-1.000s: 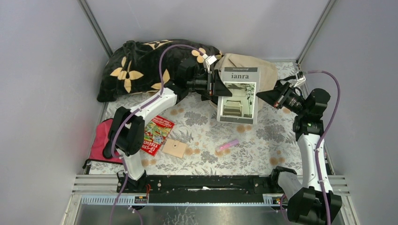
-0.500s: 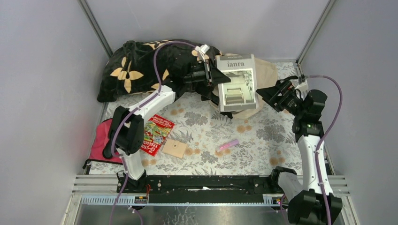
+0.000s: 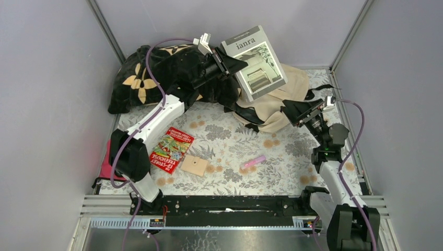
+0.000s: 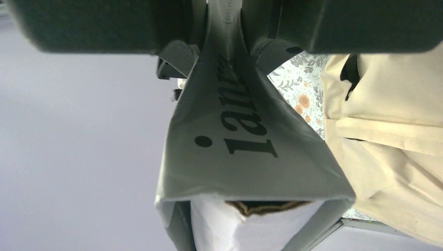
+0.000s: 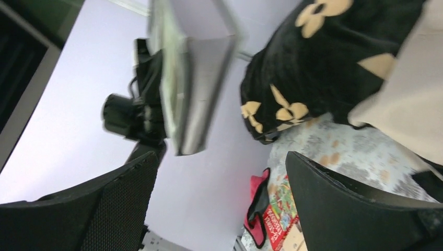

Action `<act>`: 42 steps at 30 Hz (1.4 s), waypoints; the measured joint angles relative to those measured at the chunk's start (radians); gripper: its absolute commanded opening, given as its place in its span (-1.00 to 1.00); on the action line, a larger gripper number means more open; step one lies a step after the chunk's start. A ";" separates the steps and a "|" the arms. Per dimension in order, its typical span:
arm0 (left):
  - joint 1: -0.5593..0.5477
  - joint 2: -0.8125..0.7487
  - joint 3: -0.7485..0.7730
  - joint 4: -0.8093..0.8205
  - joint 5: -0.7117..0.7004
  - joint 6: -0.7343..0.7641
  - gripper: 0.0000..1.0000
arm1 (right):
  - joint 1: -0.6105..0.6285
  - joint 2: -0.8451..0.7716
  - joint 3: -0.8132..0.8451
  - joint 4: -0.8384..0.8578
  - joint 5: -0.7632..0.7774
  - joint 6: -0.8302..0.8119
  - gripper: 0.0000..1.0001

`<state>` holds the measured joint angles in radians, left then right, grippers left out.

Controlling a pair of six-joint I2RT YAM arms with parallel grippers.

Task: Pack the student bag
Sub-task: Pick up the book from the center of the board.

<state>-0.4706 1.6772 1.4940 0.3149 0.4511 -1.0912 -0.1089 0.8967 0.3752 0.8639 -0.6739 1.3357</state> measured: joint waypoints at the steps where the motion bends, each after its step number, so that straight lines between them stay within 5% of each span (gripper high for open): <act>1: 0.000 0.005 0.000 0.000 -0.002 -0.007 -0.67 | 0.020 0.014 0.010 0.049 0.005 0.011 0.99; 8: 0.000 0.026 -0.006 0.009 -0.007 -0.059 -0.66 | 0.168 0.142 0.109 0.201 0.041 0.019 0.99; 25: -0.002 0.021 -0.073 0.085 -0.014 -0.102 -0.65 | 0.327 0.359 0.222 0.272 0.175 -0.035 0.97; 35: -0.026 0.021 -0.085 0.090 -0.019 -0.104 -0.56 | 0.346 0.543 0.293 0.443 0.247 0.026 0.10; 38: -0.026 0.022 -0.085 0.096 -0.023 -0.107 0.06 | 0.346 0.569 0.298 0.474 0.253 0.051 -0.22; 42: -0.027 0.022 -0.085 0.084 -0.016 -0.079 0.54 | 0.346 0.576 0.298 0.521 0.261 0.086 -0.69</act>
<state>-0.4973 1.6989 1.4094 0.3988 0.4351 -1.1702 0.2375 1.4727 0.6727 1.3846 -0.4126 1.4216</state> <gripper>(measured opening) 0.643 0.371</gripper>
